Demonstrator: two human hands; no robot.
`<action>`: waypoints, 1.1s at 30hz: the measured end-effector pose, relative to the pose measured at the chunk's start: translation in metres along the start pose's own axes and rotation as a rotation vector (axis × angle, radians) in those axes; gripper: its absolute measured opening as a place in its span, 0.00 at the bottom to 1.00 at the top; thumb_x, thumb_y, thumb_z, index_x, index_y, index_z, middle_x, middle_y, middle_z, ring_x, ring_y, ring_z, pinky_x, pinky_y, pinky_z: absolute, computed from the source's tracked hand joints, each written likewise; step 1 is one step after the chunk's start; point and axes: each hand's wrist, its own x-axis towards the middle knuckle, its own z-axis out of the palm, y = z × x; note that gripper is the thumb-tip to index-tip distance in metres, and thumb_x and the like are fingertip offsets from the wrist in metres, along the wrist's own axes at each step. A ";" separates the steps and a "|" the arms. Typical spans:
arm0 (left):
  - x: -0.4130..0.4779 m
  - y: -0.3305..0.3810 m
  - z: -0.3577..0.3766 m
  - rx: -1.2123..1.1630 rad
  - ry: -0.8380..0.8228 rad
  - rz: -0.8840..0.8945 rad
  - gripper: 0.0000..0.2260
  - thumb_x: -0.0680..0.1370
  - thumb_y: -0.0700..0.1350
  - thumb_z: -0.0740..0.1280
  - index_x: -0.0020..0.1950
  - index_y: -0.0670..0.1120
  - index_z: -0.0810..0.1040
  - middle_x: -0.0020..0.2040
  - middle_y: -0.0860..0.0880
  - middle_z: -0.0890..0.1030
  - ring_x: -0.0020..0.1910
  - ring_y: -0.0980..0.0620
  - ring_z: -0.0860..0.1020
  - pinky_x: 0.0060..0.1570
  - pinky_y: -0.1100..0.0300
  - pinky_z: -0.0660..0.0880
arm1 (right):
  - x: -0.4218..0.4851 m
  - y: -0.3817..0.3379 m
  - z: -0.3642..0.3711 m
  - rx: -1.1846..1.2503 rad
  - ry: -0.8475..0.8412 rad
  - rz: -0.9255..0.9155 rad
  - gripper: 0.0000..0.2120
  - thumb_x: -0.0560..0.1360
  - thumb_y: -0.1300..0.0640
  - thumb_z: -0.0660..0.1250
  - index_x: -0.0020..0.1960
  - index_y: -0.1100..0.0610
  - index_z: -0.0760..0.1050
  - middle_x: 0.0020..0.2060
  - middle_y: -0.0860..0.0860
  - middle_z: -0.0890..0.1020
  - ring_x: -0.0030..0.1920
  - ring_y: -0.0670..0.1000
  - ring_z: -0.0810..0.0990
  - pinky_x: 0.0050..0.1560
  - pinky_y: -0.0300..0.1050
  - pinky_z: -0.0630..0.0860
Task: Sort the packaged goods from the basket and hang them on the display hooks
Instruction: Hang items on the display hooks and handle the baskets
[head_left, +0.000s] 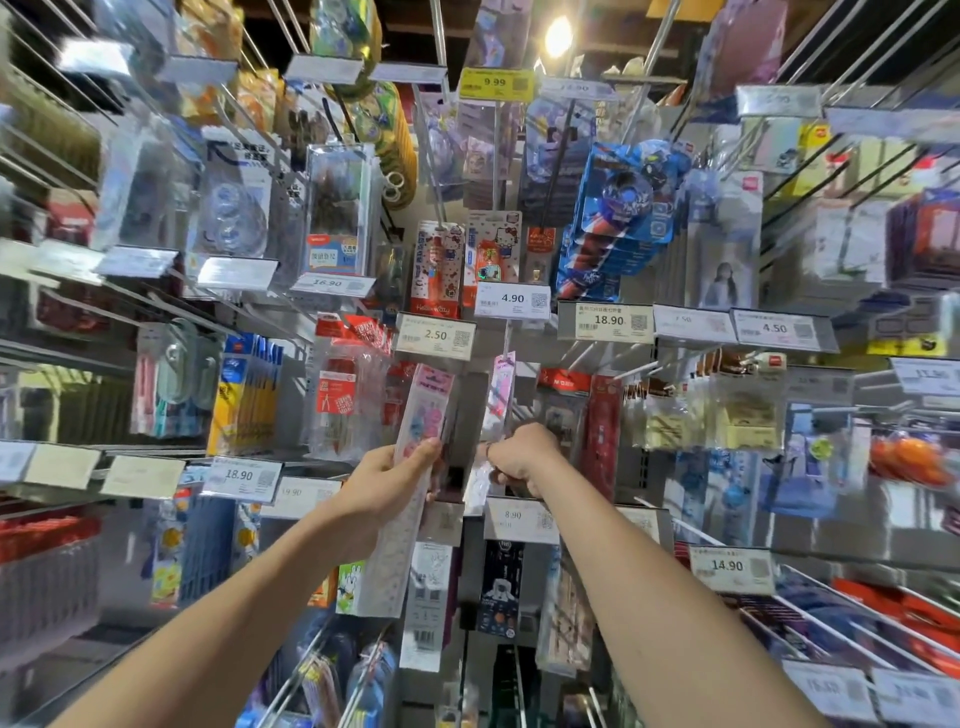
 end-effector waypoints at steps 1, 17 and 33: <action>0.000 0.000 0.000 0.003 0.007 -0.005 0.20 0.82 0.58 0.64 0.55 0.41 0.79 0.48 0.42 0.80 0.45 0.47 0.78 0.45 0.55 0.74 | -0.001 0.001 0.001 -0.127 0.017 -0.013 0.12 0.77 0.50 0.71 0.48 0.60 0.78 0.43 0.54 0.84 0.43 0.54 0.85 0.40 0.43 0.78; -0.006 0.007 -0.008 0.036 -0.200 0.017 0.19 0.75 0.51 0.75 0.58 0.37 0.84 0.56 0.37 0.84 0.50 0.49 0.80 0.53 0.55 0.73 | -0.060 -0.016 0.003 0.591 -0.222 -0.297 0.06 0.77 0.59 0.75 0.46 0.61 0.82 0.37 0.54 0.85 0.32 0.46 0.83 0.33 0.38 0.77; -0.008 0.021 -0.002 -0.046 -0.176 -0.193 0.15 0.83 0.56 0.64 0.63 0.49 0.80 0.61 0.52 0.84 0.60 0.51 0.81 0.59 0.55 0.78 | -0.040 -0.017 -0.031 0.505 0.055 -0.372 0.08 0.81 0.54 0.69 0.49 0.58 0.80 0.24 0.41 0.72 0.23 0.39 0.69 0.26 0.32 0.63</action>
